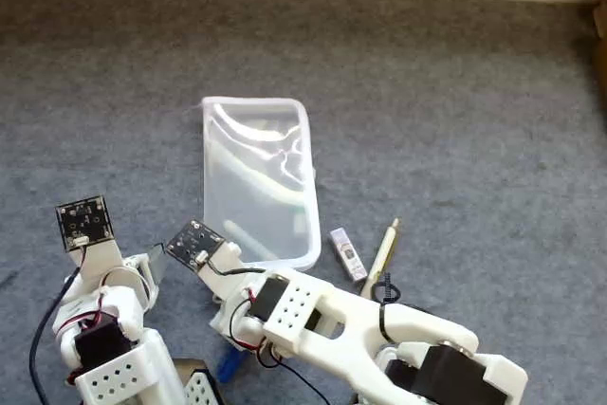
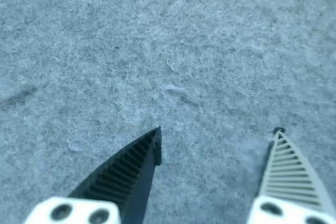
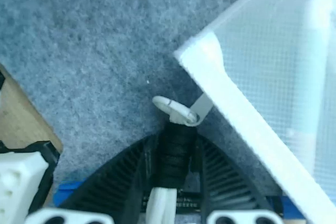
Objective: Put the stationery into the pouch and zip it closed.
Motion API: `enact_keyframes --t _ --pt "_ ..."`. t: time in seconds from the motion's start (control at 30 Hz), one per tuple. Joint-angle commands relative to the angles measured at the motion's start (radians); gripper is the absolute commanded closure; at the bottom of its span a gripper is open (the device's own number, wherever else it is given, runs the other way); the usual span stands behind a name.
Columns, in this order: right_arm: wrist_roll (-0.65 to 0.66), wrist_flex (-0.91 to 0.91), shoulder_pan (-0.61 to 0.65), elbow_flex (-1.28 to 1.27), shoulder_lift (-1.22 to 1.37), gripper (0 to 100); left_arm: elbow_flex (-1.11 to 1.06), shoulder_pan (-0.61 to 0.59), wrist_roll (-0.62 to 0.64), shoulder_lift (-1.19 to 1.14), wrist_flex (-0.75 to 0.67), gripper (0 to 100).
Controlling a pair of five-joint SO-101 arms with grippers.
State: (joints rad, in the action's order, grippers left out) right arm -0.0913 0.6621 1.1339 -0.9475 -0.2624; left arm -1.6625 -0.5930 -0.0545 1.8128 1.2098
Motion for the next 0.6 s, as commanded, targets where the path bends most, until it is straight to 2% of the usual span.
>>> enact_keyframes --t 0.0,0.13,0.27,0.43,0.57 --pt "-0.008 -0.001 0.013 0.035 0.005 89.6 0.010 -0.013 0.006 0.016 -0.020 70" --pt "-0.008 0.013 0.012 0.035 0.005 90.3 0.010 -0.013 0.006 0.016 -0.020 70" --pt "0.002 0.062 0.010 0.051 -0.001 99.8 0.010 -0.013 0.006 0.016 -0.020 70" --pt "0.057 0.194 -0.013 0.122 -0.002 99.2 0.010 -0.013 0.006 0.016 -0.020 70" --pt "0.058 0.232 -0.048 0.154 -0.004 99.2 0.016 -0.013 0.006 0.016 -0.020 70"
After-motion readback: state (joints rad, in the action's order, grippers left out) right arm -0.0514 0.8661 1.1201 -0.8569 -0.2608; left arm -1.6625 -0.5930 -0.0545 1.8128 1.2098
